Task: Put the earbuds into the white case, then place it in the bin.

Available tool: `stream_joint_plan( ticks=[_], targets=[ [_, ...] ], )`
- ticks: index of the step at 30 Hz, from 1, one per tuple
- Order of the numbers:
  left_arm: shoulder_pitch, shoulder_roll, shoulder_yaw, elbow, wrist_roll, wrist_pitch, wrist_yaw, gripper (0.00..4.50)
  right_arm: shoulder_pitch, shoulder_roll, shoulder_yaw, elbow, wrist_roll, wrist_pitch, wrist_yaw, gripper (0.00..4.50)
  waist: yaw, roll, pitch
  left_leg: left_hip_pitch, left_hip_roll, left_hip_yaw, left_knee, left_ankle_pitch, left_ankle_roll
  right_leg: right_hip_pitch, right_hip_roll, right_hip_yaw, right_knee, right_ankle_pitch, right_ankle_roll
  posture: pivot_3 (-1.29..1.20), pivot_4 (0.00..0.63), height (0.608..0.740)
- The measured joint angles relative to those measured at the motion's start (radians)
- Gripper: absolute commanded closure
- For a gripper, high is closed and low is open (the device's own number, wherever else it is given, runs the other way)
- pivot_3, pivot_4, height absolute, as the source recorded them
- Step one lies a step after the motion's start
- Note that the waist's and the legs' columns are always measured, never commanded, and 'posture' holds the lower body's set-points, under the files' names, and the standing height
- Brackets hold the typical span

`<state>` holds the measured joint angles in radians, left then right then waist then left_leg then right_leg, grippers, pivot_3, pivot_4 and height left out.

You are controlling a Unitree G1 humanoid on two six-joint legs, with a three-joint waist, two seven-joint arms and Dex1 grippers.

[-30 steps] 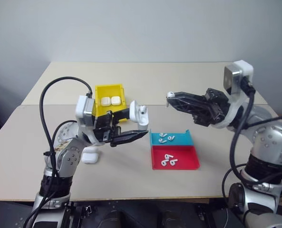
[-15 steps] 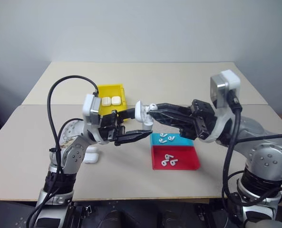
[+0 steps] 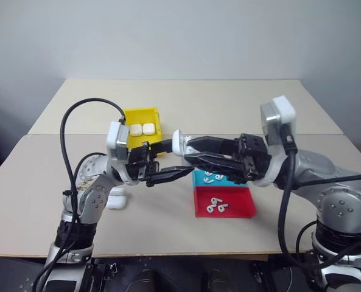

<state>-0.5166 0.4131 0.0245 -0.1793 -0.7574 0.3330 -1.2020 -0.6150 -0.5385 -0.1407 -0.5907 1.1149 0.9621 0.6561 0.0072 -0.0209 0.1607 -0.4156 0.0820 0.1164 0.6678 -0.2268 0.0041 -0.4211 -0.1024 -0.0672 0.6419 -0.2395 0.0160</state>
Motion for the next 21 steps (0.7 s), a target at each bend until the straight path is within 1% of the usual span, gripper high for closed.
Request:
stream_joint_plan(
  ticks=[4, 8, 11, 14, 16, 19, 21],
  targets=[
    [0.000, -0.004, -0.001, 0.000, 0.006, 0.000, 0.001, 1.73, 0.001, -0.052, -0.002, 0.007, 0.026, -0.002, 0.016, 1.18, 0.002, 0.000, 0.000, 0.000, 0.000, 0.000, 0.000, 0.000, 0.000, 0.000, 0.000, 0.000, 0.000, 0.000, 0.000, 0.00, 0.150, 0.740],
    [0.000, -0.009, -0.001, -0.001, 0.006, -0.001, -0.006, 1.73, 0.023, -0.115, -0.047, 0.040, 0.086, -0.001, 0.055, 1.18, 0.003, 0.000, 0.000, 0.000, 0.000, 0.000, 0.000, 0.000, 0.000, 0.000, 0.000, 0.000, -0.001, 0.000, 0.000, 0.00, 0.150, 0.740],
    [0.000, -0.009, 0.000, 0.001, 0.009, -0.001, -0.010, 1.73, 0.034, -0.164, -0.080, 0.050, 0.139, -0.002, 0.106, 1.76, 0.003, 0.000, 0.000, 0.000, 0.000, 0.000, 0.000, 0.000, 0.001, 0.001, 0.000, 0.000, -0.001, 0.000, 0.000, 0.00, 0.150, 0.740],
    [-0.004, -0.015, -0.001, 0.015, 0.011, -0.005, -0.010, 1.73, 0.029, -0.183, -0.074, 0.061, 0.142, -0.004, 0.130, 2.79, 0.001, 0.000, 0.000, 0.000, 0.000, 0.000, 0.000, 0.000, 0.001, 0.000, 0.000, 0.000, 0.000, 0.000, 0.000, 0.00, 0.150, 0.740],
    [-0.008, -0.020, -0.005, 0.032, 0.022, -0.007, -0.010, 1.73, -0.005, -0.200, -0.061, 0.083, 0.107, -0.011, 0.141, 3.56, 0.001, 0.000, 0.000, 0.000, 0.000, 0.000, 0.000, 0.000, 0.001, 0.000, 0.000, 0.000, 0.000, 0.000, 0.000, 0.00, 0.150, 0.740],
    [-0.020, -0.023, -0.022, 0.054, 0.062, -0.022, -0.002, 1.73, -0.127, -0.244, 0.008, 0.144, -0.008, -0.035, 0.173, 4.47, 0.001, 0.000, 0.000, 0.000, 0.000, 0.000, 0.000, 0.000, 0.001, 0.000, 0.000, 0.000, 0.000, 0.000, 0.000, 0.00, 0.150, 0.740],
    [-0.036, -0.026, -0.049, 0.070, 0.121, -0.031, 0.033, 1.73, -0.233, -0.271, 0.083, 0.200, -0.110, -0.055, 0.209, 4.47, 0.001, 0.000, 0.000, 0.000, 0.000, 0.000, 0.000, -0.001, 0.001, -0.001, 0.000, 0.000, 0.000, 0.000, 0.000, 0.00, 0.150, 0.740]
  ],
)
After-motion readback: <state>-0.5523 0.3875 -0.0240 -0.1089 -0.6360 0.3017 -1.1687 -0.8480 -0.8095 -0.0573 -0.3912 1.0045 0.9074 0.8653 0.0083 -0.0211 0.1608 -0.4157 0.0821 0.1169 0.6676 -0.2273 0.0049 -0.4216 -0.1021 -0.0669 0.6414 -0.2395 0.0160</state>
